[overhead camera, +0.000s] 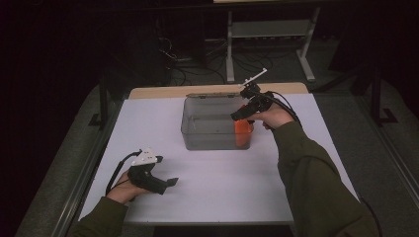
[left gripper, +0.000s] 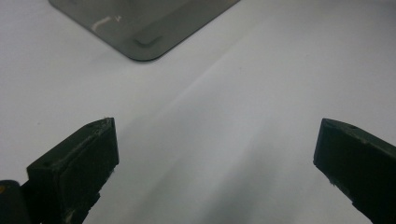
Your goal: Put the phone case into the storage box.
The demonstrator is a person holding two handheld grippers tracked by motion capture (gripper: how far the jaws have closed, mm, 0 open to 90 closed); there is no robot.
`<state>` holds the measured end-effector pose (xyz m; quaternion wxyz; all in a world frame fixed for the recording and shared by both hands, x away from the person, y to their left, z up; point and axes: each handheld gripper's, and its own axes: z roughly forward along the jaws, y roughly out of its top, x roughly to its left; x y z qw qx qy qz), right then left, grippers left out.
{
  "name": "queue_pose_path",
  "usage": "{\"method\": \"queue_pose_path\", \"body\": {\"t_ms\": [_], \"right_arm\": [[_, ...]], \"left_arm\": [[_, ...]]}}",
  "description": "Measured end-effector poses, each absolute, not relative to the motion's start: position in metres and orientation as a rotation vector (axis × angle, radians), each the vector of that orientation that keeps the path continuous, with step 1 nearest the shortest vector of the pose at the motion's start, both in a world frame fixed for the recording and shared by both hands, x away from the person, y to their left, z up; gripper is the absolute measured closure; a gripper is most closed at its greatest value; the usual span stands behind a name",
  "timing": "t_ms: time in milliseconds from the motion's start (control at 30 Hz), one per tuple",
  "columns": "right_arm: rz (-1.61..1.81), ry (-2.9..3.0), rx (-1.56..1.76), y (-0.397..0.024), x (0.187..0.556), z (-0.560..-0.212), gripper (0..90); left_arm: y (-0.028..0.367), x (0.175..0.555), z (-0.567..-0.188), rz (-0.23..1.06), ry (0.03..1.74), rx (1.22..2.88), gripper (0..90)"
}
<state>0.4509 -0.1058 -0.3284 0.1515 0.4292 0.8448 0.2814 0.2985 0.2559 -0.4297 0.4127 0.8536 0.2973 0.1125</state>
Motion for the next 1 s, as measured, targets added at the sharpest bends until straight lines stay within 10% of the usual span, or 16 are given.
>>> {"method": "queue_pose_path", "body": {"t_ms": [1000], "right_arm": [[1.059,2.377,1.105,-0.139,0.412,-0.348,0.0]], "left_arm": [[0.255,0.300,-0.430,0.274,0.744,2.145,0.0]]}}
